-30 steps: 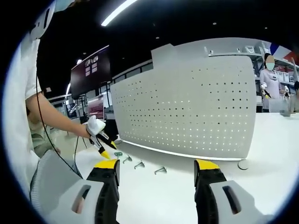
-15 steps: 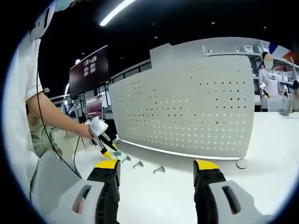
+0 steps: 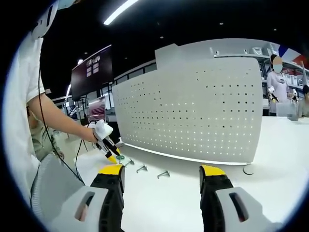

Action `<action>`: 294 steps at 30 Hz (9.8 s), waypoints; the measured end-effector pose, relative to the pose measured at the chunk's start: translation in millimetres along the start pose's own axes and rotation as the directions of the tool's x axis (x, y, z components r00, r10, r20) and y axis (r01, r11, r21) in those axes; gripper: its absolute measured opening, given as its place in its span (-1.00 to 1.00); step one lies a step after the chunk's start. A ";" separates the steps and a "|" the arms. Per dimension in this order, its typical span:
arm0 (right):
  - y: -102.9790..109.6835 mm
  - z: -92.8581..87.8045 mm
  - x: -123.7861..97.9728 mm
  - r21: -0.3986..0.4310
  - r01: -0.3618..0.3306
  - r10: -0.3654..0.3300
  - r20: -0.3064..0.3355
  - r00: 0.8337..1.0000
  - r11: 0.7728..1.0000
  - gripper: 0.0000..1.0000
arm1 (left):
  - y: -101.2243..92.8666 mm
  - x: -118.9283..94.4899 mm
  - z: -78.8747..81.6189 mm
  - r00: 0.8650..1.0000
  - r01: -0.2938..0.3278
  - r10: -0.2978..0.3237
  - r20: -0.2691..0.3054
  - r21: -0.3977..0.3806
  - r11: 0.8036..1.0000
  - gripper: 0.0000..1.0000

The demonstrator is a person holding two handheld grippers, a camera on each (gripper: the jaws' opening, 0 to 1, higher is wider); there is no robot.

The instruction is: Insert the hook assembly into the mounting plate slot until the hook locks in place.

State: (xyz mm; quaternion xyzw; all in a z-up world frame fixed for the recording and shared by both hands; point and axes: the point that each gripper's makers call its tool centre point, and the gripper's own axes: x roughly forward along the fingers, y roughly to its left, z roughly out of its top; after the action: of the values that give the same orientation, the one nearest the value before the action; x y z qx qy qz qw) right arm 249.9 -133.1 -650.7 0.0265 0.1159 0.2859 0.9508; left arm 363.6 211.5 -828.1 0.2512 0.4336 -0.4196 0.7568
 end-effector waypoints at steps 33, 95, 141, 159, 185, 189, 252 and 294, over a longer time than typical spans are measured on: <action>-0.8 3.1 -1.6 -0.007 0.004 -0.004 0.005 1.000 1.000 0.16 | 5.4 1.0 -0.5 0.997 -0.078 0.077 -0.031 -0.018 0.997 -0.93; 7.9 26.7 1.7 0.016 -0.028 0.027 0.093 0.995 0.999 0.15 | -27.6 -98.1 81.8 0.750 -0.216 0.300 0.590 -0.210 0.953 -0.98; 20.0 36.6 -3.1 0.020 -0.054 0.051 0.126 0.991 0.998 0.10 | -65.2 -201.8 131.9 0.377 -0.218 0.439 0.816 -0.382 0.898 -0.96; 44.3 44.4 -1.1 0.220 -0.223 0.189 0.163 0.968 0.950 -0.14 | -73.5 -197.9 137.5 0.389 -0.204 0.433 0.813 -0.382 0.901 -0.96; 79.6 79.2 30.3 0.175 -0.310 0.265 0.238 0.934 0.935 -0.37 | -121.0 -182.7 190.8 0.422 -0.165 0.360 0.832 -0.320 0.933 -0.96; 86.0 82.9 34.3 0.174 -0.325 0.279 0.244 0.929 0.929 -0.38 | -122.5 -181.2 193.4 0.421 -0.160 0.366 0.830 -0.329 0.931 -0.96; 129.3 109.9 85.5 0.106 -0.400 0.361 0.270 0.893 0.910 -0.90 | -161.7 -172.2 228.4 0.430 -0.100 0.317 0.845 -0.304 0.947 -0.96; 135.0 112.8 88.0 0.097 -0.387 0.351 0.262 0.899 0.917 -1.00 | -162.7 -173.0 229.3 0.427 -0.059 0.306 0.851 -0.312 0.948 -0.75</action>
State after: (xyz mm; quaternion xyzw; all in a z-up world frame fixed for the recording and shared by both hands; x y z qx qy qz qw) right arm 275.2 29.8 -543.3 0.1523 0.0139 0.4466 0.8816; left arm 280.0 28.3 -566.6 -0.0519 -0.0117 -0.3488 0.9357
